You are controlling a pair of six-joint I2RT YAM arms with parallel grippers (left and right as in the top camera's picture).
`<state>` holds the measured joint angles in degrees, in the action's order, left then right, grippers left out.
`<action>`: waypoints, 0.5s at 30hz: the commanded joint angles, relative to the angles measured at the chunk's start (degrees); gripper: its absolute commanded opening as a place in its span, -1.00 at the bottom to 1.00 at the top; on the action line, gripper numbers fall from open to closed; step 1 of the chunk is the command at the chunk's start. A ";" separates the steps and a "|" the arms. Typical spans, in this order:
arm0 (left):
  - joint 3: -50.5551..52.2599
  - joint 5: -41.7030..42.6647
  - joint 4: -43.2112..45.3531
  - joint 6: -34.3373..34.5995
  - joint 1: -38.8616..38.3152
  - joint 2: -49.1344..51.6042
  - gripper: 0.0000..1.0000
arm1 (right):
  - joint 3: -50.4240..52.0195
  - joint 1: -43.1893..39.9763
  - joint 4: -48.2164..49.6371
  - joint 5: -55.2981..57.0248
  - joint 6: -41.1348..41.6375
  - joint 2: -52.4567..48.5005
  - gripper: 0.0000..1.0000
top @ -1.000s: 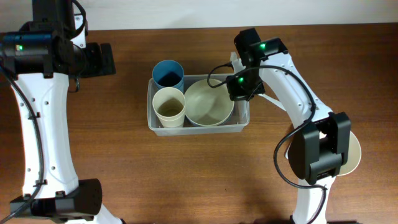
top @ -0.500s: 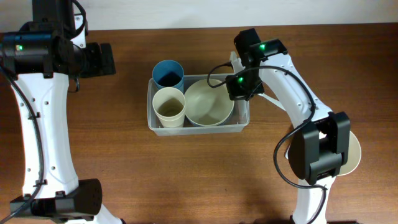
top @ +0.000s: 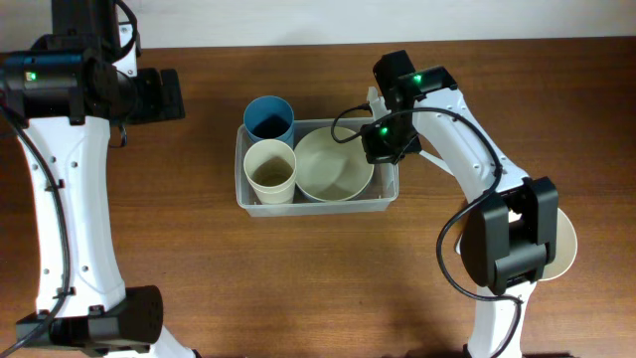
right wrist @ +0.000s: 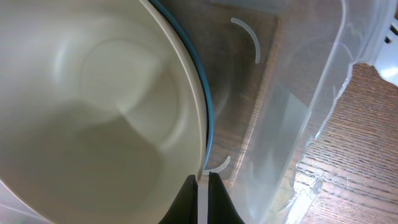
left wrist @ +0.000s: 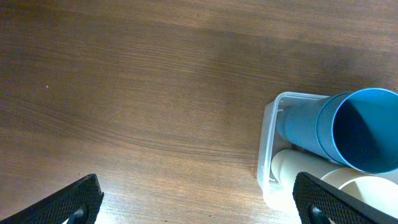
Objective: Pack container
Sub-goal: 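Lower the cream bowl into the blue bowl in the container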
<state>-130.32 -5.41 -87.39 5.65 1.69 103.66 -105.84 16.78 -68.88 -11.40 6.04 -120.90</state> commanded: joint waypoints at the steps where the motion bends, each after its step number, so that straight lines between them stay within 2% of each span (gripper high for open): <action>1: 0.07 -0.59 -0.02 0.35 0.24 -0.11 1.00 | 0.50 0.48 0.15 1.07 0.26 1.25 -0.93; 15: 0.07 -0.59 -0.02 0.35 0.24 -0.11 0.99 | 4.22 0.48 2.54 0.46 0.26 1.25 -0.92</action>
<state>-130.32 -5.41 -87.39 5.65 1.69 103.66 -102.26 16.78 -67.00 -11.42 6.02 -120.90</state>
